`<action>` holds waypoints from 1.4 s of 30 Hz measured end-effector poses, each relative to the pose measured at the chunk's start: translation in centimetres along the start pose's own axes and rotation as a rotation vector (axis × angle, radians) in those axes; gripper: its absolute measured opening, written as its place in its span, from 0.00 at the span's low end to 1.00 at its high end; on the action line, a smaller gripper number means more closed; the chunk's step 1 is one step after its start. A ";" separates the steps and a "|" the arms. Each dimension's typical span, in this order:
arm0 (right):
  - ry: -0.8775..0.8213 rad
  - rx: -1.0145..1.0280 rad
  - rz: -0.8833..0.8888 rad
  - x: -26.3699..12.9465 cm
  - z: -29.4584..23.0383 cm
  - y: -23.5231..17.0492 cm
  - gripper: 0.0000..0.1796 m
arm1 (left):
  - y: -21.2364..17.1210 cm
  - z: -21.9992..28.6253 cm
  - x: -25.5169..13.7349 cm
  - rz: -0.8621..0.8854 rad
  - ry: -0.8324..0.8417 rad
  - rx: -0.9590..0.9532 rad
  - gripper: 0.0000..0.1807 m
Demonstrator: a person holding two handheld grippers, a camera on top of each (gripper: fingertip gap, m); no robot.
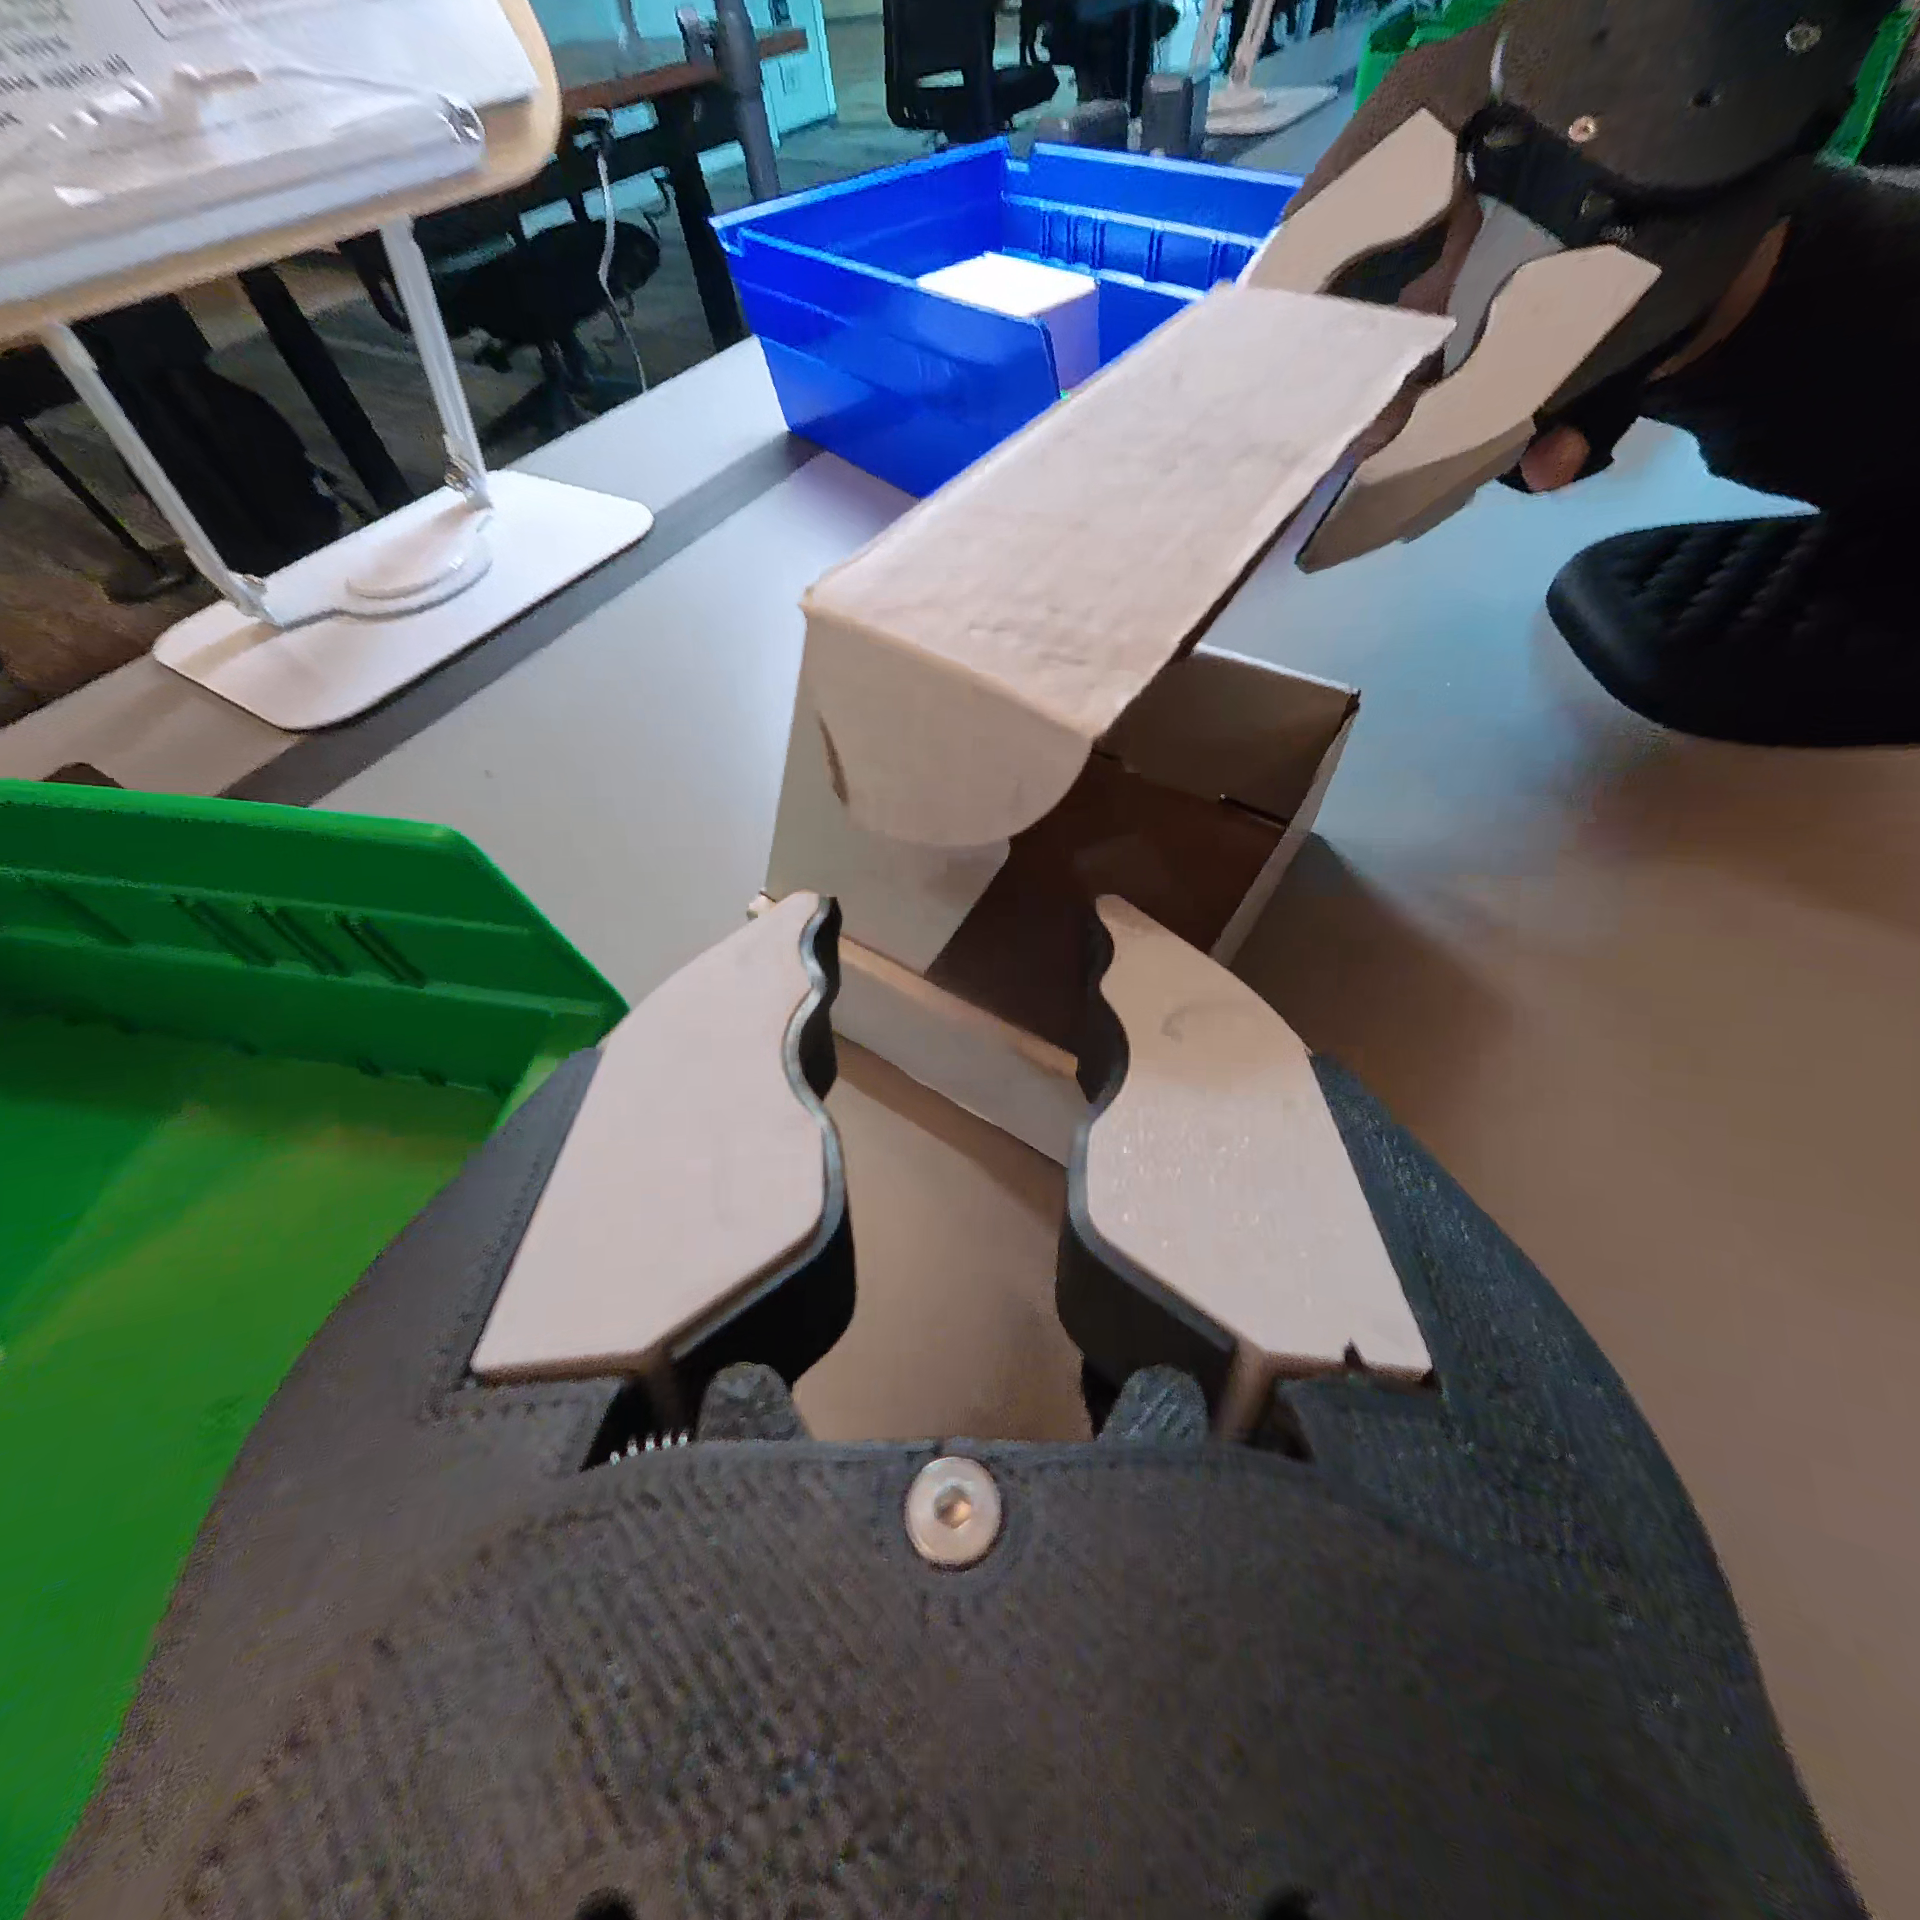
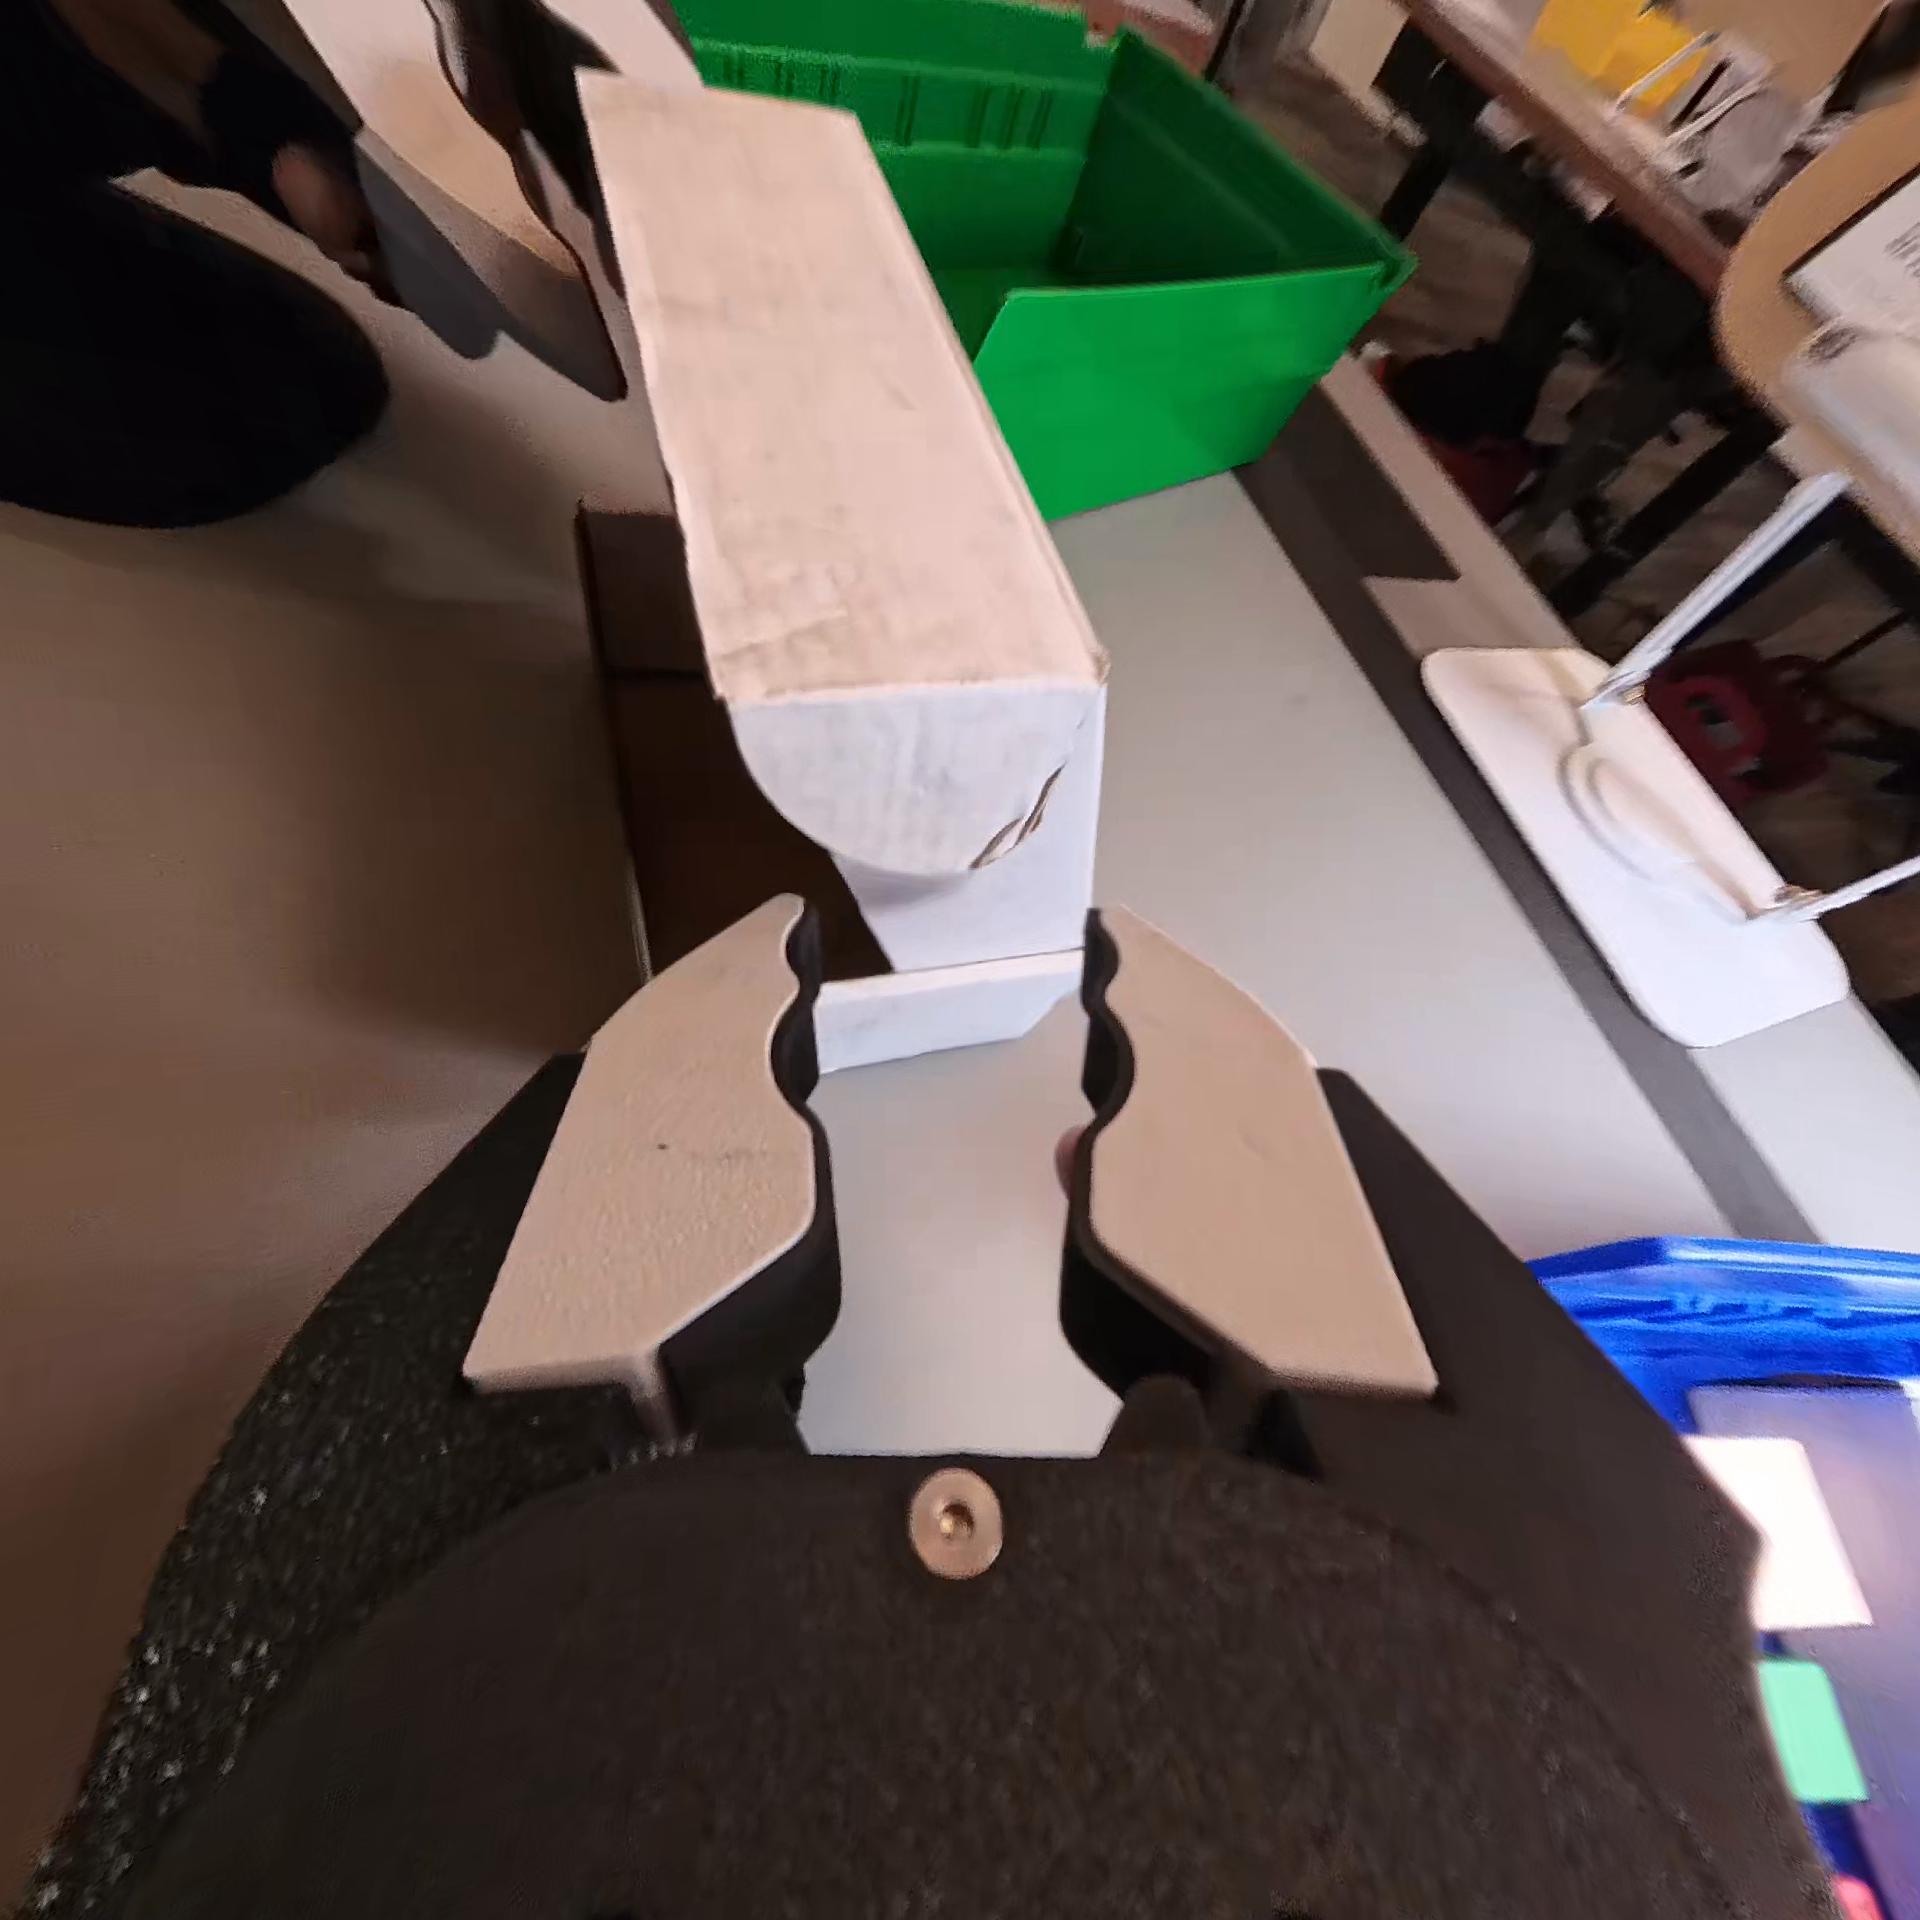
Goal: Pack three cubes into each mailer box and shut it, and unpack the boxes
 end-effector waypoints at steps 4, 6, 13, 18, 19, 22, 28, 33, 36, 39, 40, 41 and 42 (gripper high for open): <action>-0.109 -0.089 0.026 0.1 0.5 1.5 0.32 | 1.0 0.1 0.3 0.045 -0.005 -0.018 0.22; -0.128 -0.122 0.037 0.3 0.2 2.1 0.31 | 1.2 0.7 0.6 0.048 -0.014 0.000 0.17; 0.034 -0.115 -0.058 0.4 -2.1 -0.1 0.25 | -1.0 3.5 0.6 -0.062 -0.151 0.071 0.14; 0.141 -0.133 -0.203 1.1 -4.4 -2.9 0.28 | -3.4 4.7 0.3 -0.232 -0.225 0.080 0.20; 0.130 -0.145 -0.222 1.1 -4.3 -3.1 0.30 | -3.4 4.3 0.1 -0.242 -0.205 0.082 0.22; 0.078 -0.179 -0.206 0.7 -3.8 -2.7 0.33 | -2.8 3.2 -0.8 -0.181 -0.127 0.126 0.30; -0.051 -0.315 -0.144 0.1 -3.7 -1.1 0.35 | -1.3 2.4 -1.6 -0.034 0.031 0.248 0.33; -0.147 -0.412 -0.157 0.1 -3.4 -1.2 0.35 | -1.1 3.1 -0.8 -0.009 0.070 0.330 0.34; -0.164 -0.403 -0.137 -0.3 -3.0 -1.0 0.35 | -0.8 3.8 -0.7 0.017 0.048 0.340 0.33; -0.182 -0.412 -0.117 -0.6 -3.0 -0.6 0.34 | -0.8 4.5 -0.8 0.018 0.012 0.349 0.31; -0.177 -0.411 -0.119 -0.5 -3.0 -0.7 0.34 | -0.7 4.8 -0.8 0.023 -0.004 0.351 0.30; -0.171 -0.412 -0.122 -0.4 -3.1 -0.7 0.33 | -0.7 5.1 -0.8 0.027 -0.015 0.350 0.29; -0.171 -0.416 -0.124 -0.3 -3.2 -0.8 0.33 | -0.7 5.3 -0.7 0.027 -0.018 0.351 0.29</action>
Point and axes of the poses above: each gripper's, where its closed fingertips meet, x out along the fingers, y out of its top, z = x × y across the jaws, the point moved 1 cm from there along -x, back along the fingers, and after that the axes turned 8 degrees about y, right-handed, at the moved point
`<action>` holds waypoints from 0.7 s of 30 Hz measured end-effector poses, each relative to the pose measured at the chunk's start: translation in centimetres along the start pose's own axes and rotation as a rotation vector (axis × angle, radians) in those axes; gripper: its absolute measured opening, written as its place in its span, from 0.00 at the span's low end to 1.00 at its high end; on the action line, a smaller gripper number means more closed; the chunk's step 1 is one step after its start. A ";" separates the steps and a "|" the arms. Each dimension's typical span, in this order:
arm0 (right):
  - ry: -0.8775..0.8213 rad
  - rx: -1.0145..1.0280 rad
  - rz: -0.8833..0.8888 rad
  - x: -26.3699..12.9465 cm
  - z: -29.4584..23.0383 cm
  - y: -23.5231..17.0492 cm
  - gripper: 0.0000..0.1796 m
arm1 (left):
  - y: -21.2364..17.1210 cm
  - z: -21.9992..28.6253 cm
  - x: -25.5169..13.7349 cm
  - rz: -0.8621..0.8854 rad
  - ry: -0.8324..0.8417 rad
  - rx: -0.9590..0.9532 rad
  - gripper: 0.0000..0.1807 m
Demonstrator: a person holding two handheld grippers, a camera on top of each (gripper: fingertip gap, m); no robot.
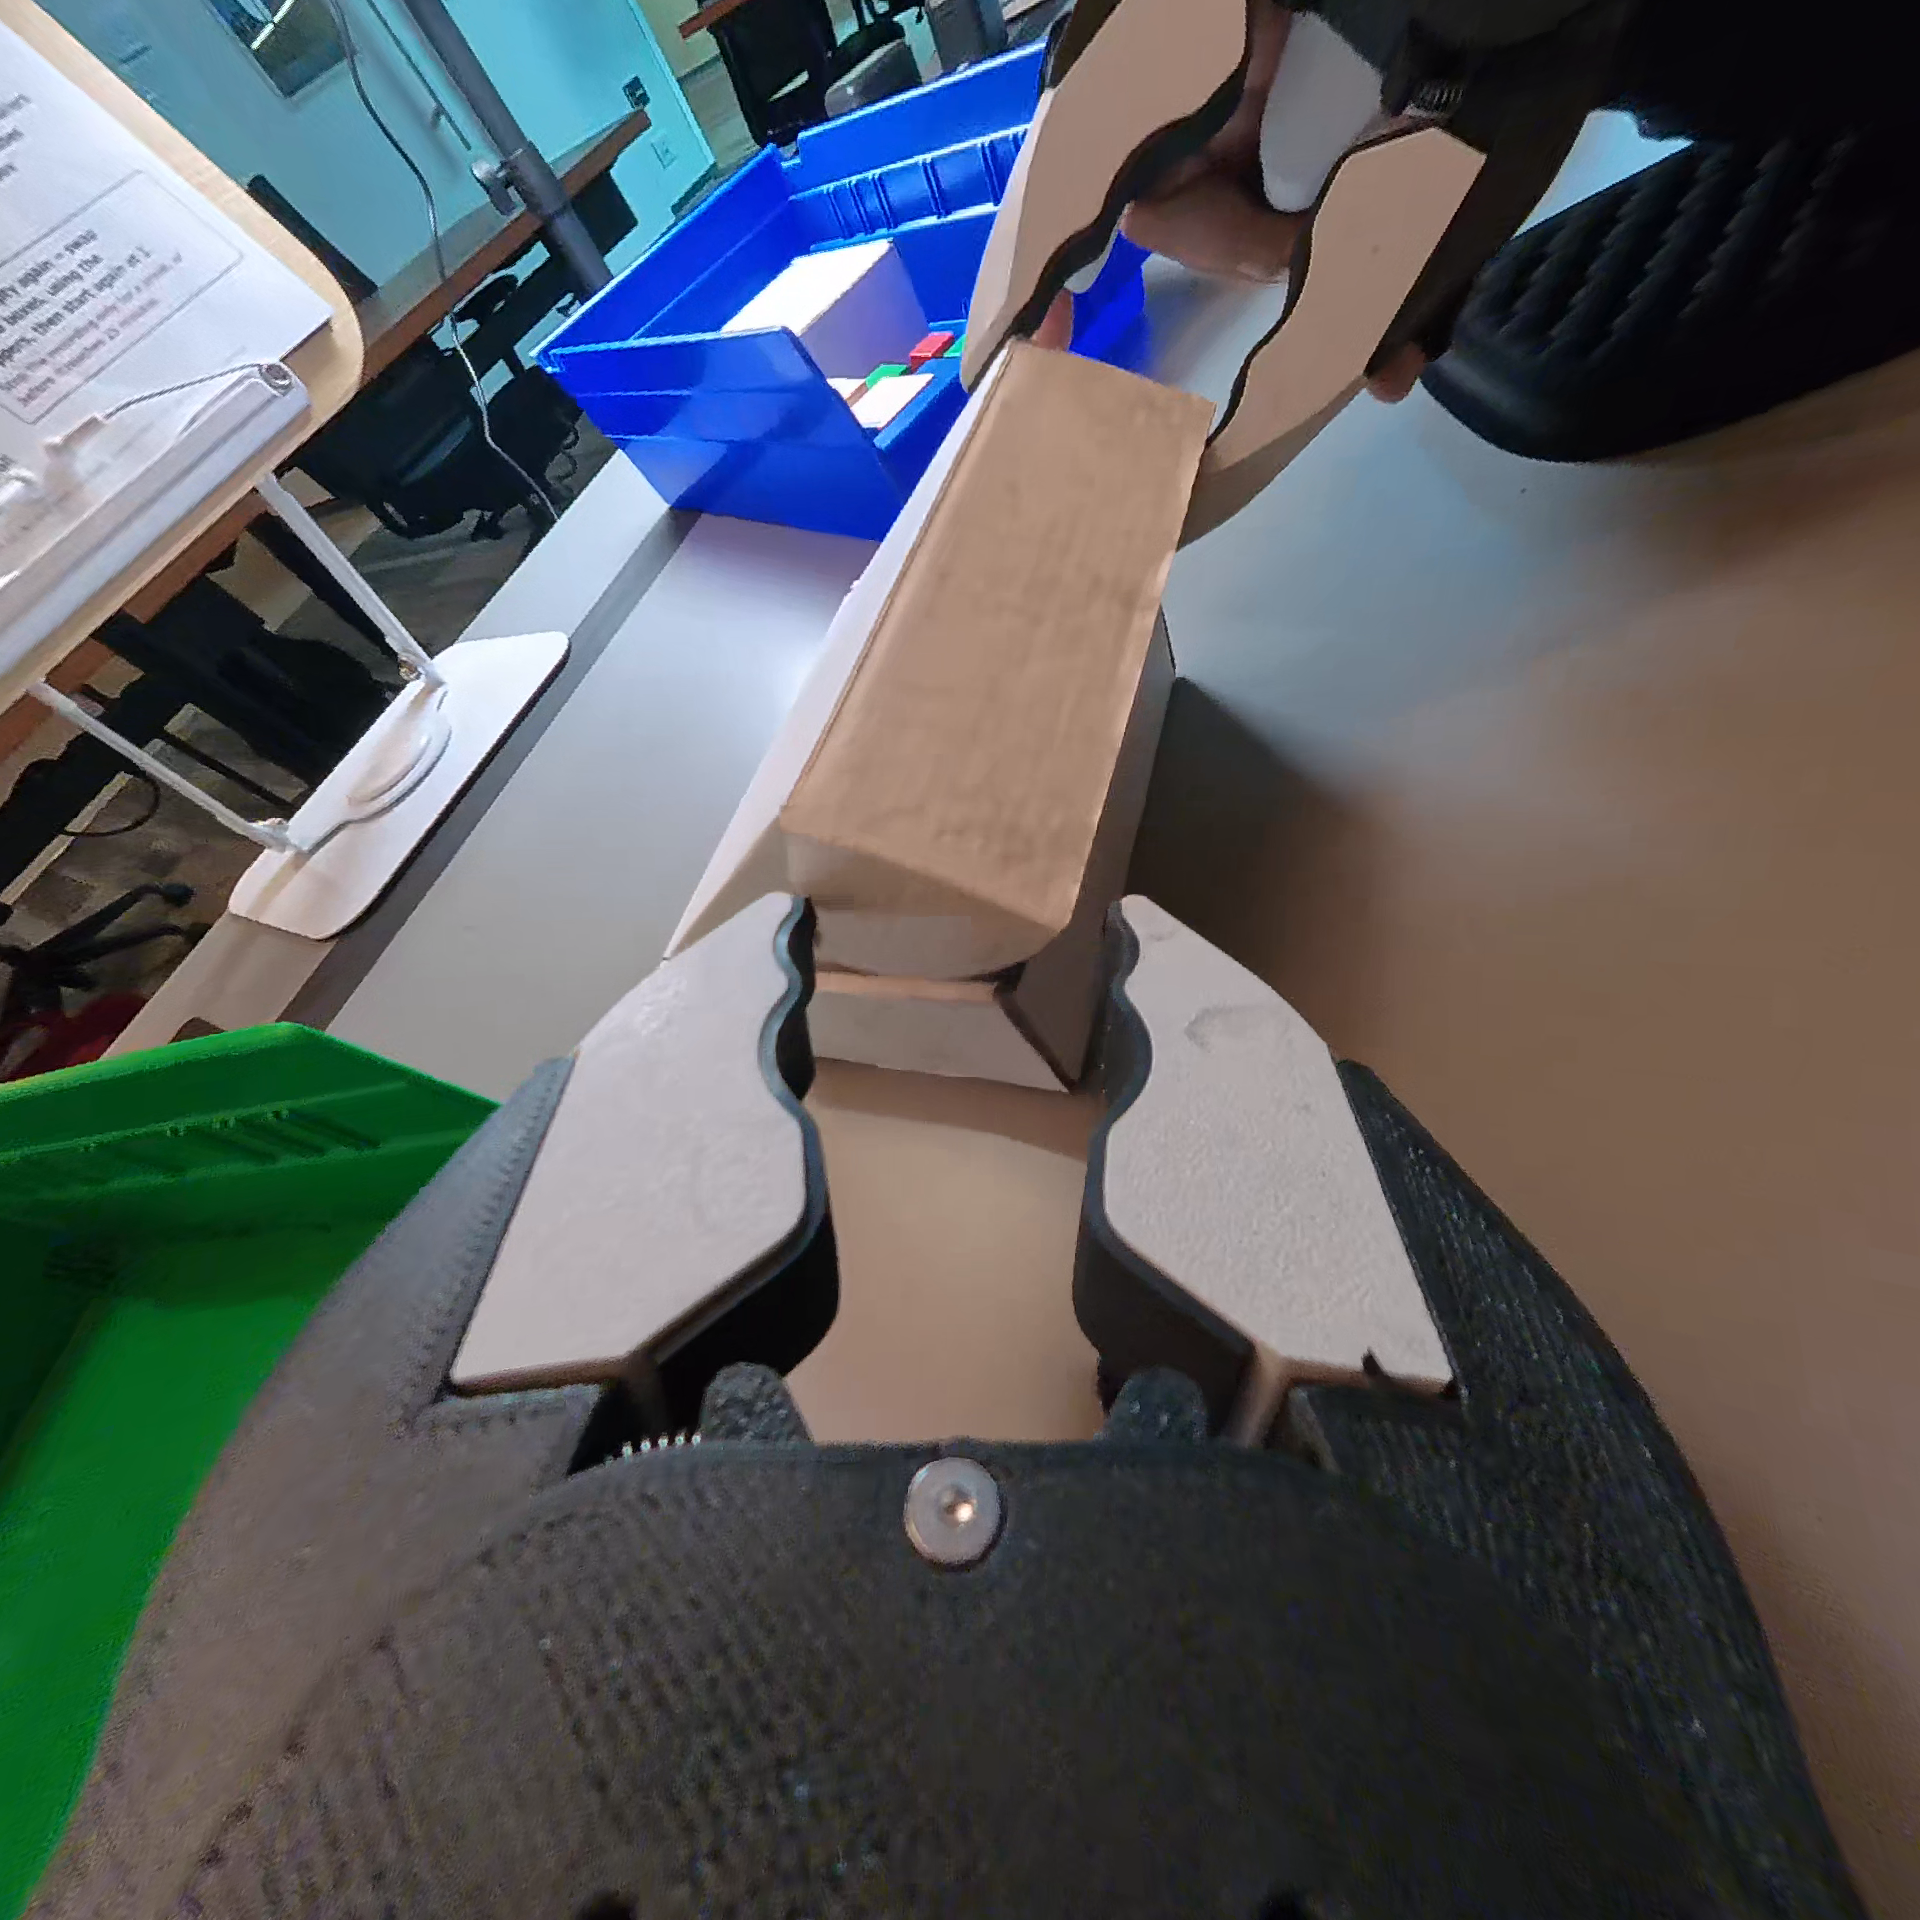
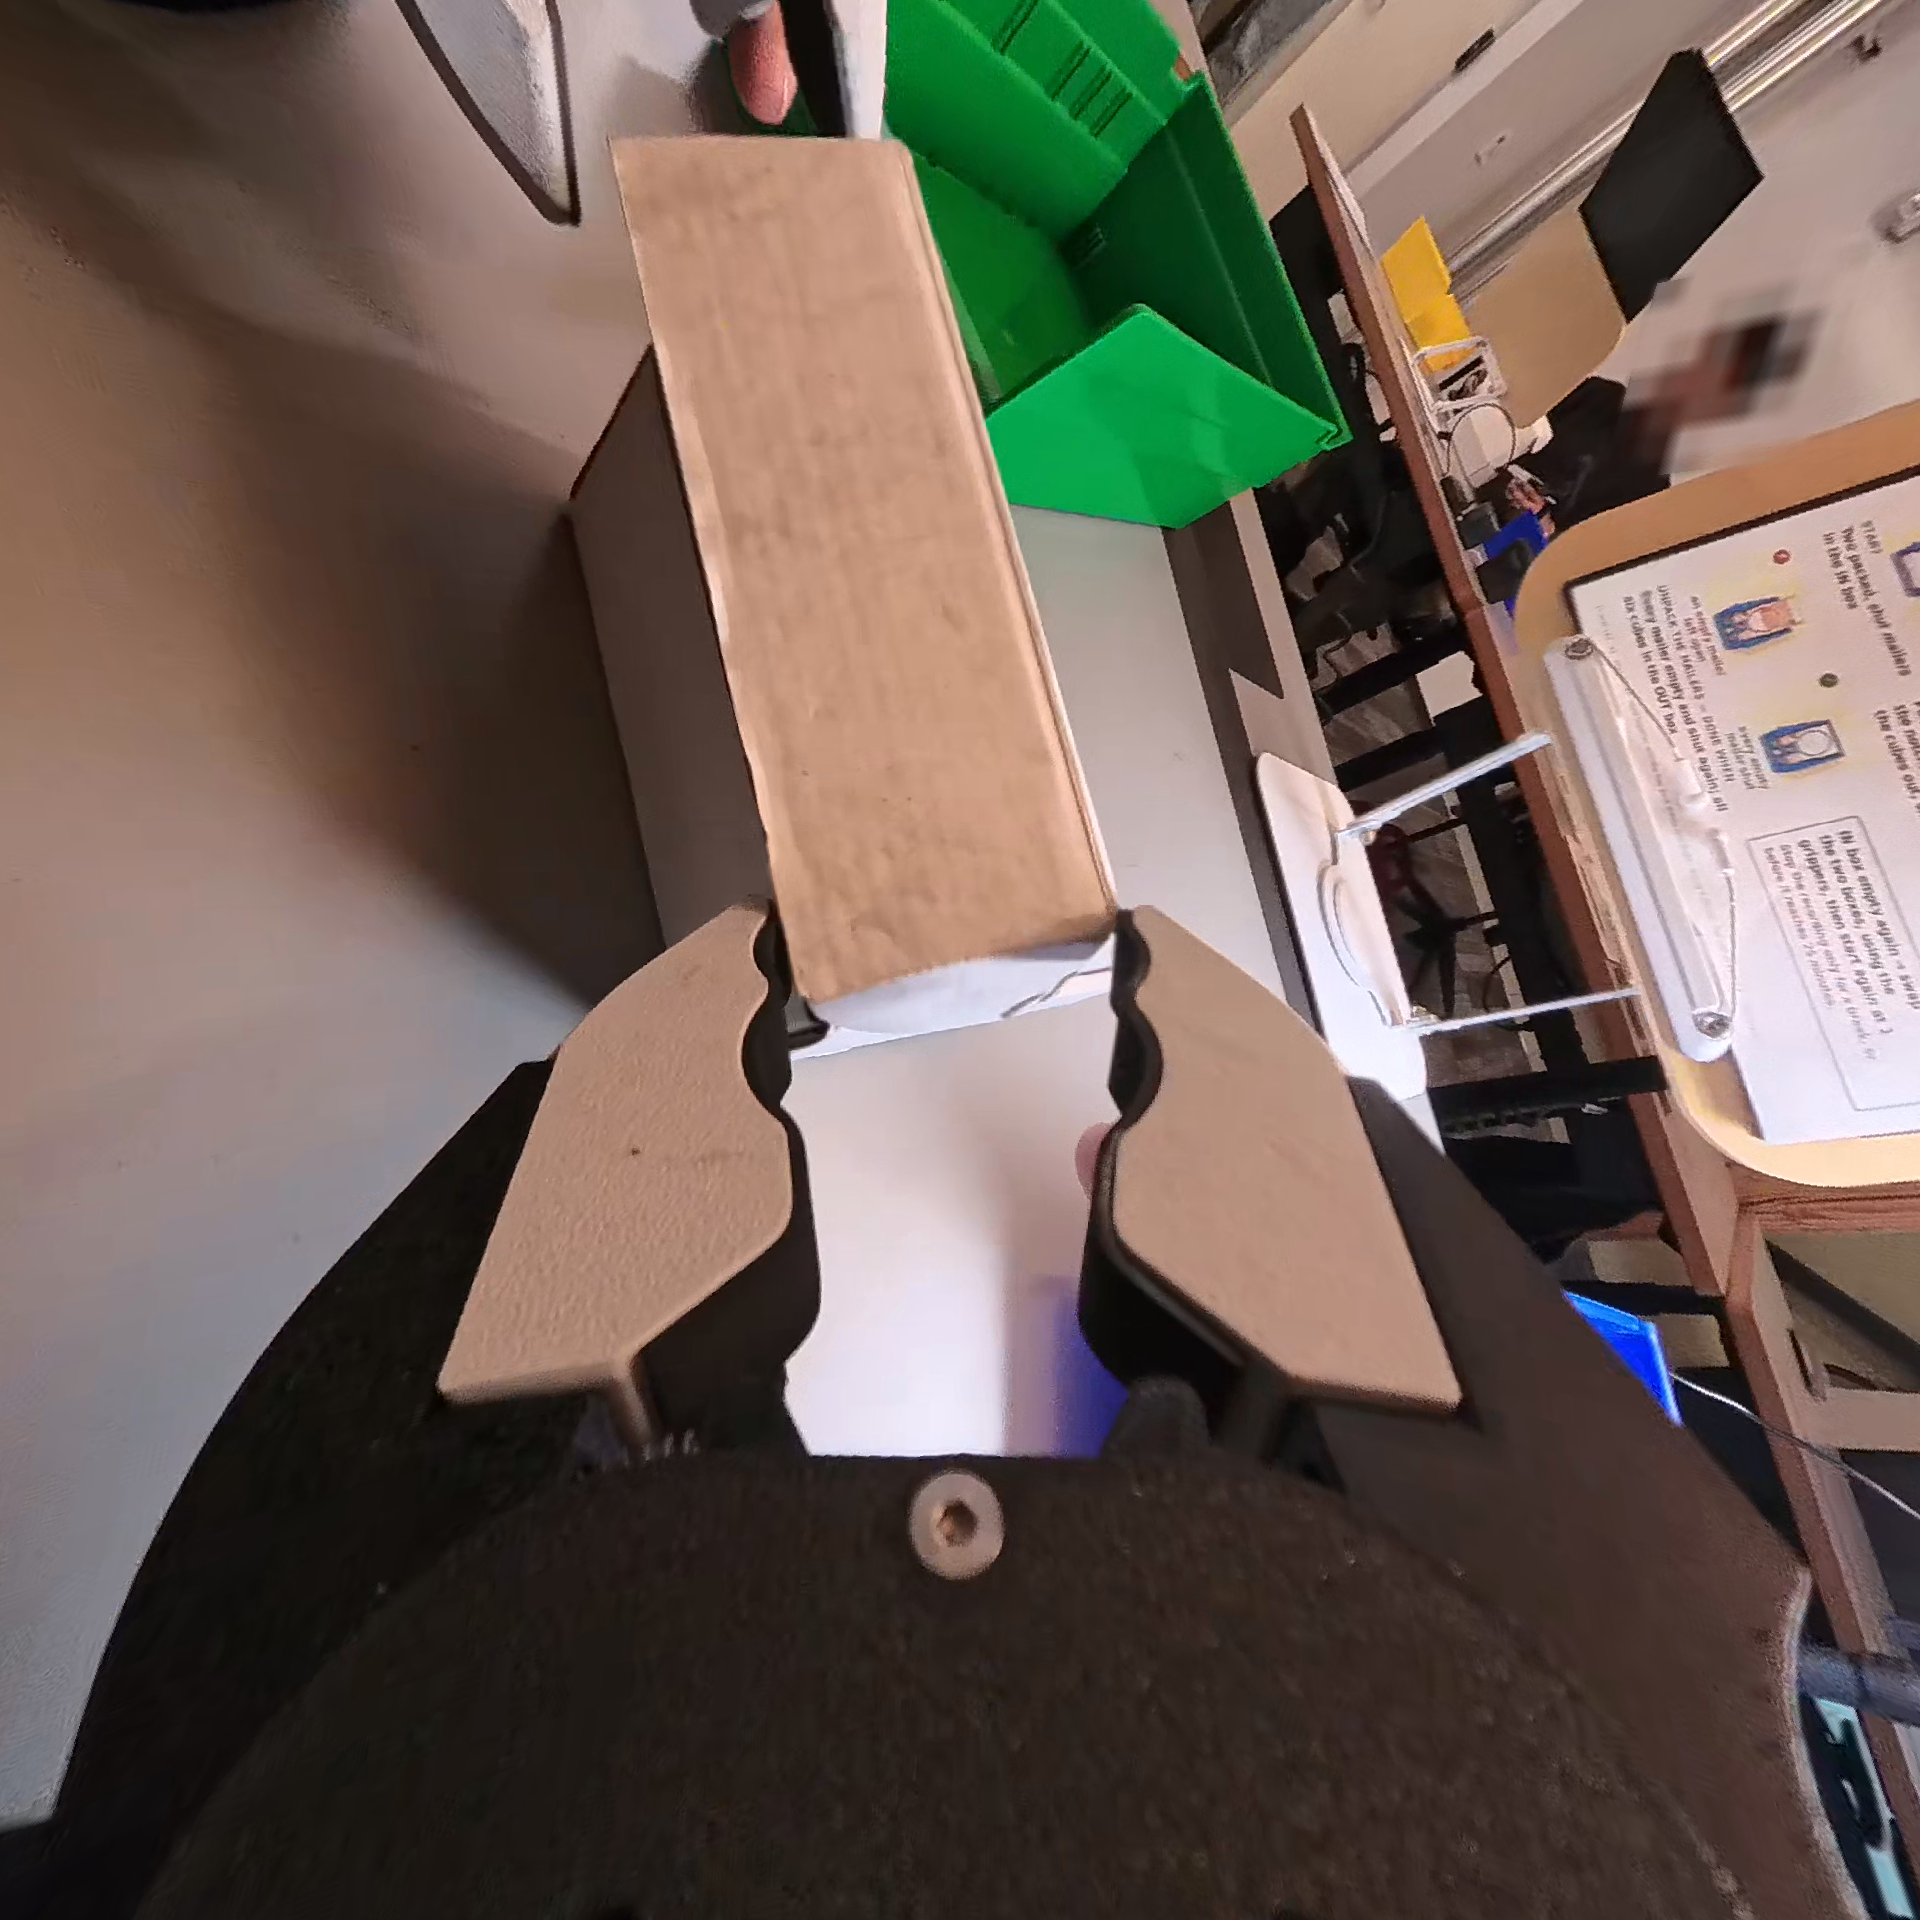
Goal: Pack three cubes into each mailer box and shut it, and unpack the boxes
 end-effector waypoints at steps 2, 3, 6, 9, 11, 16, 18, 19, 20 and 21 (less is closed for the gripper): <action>-0.004 -0.010 -0.002 0.1 -0.1 0.1 0.32 | 0.0 0.2 0.3 -0.011 0.013 0.013 0.27; -0.004 -0.007 -0.007 0.2 -0.1 0.0 0.32 | -0.1 0.0 0.5 -0.019 0.032 0.020 0.25; 0.004 -0.001 -0.011 0.2 -0.2 -0.1 0.32 | -0.2 0.1 0.5 -0.026 0.028 0.012 0.25; 0.027 0.018 -0.013 0.2 -0.6 -0.1 0.33 | -0.3 0.4 0.5 -0.039 -0.001 -0.008 0.25; 0.055 0.034 -0.025 0.2 -0.9 -0.4 0.33 | -0.5 0.8 0.5 -0.055 -0.024 -0.016 0.24; 0.121 0.079 -0.056 0.2 -1.9 -0.8 0.35 | -0.9 1.6 0.6 -0.093 -0.084 -0.049 0.24; 0.137 0.092 -0.061 0.2 -2.2 -0.9 0.35 | -1.0 1.8 0.6 -0.102 -0.105 -0.073 0.24; 0.153 0.106 -0.066 0.2 -2.4 -0.9 0.35 | -0.9 1.9 0.6 -0.104 -0.117 -0.086 0.24; 0.171 0.123 -0.072 0.2 -2.6 -1.0 0.36 | -0.9 2.0 0.5 -0.106 -0.128 -0.100 0.24; 0.183 0.133 -0.074 0.2 -2.8 -1.1 0.36 | -0.9 2.1 0.5 -0.109 -0.136 -0.114 0.24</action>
Point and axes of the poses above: each gripper's, where its closed fingertips meet, x out along the fingers, y out of its top, z = x × y across the jaws, the point moved 1 cm from there along -x, back along the fingers, and after that the axes turned 8 degrees about y, right-handed, at the moved point
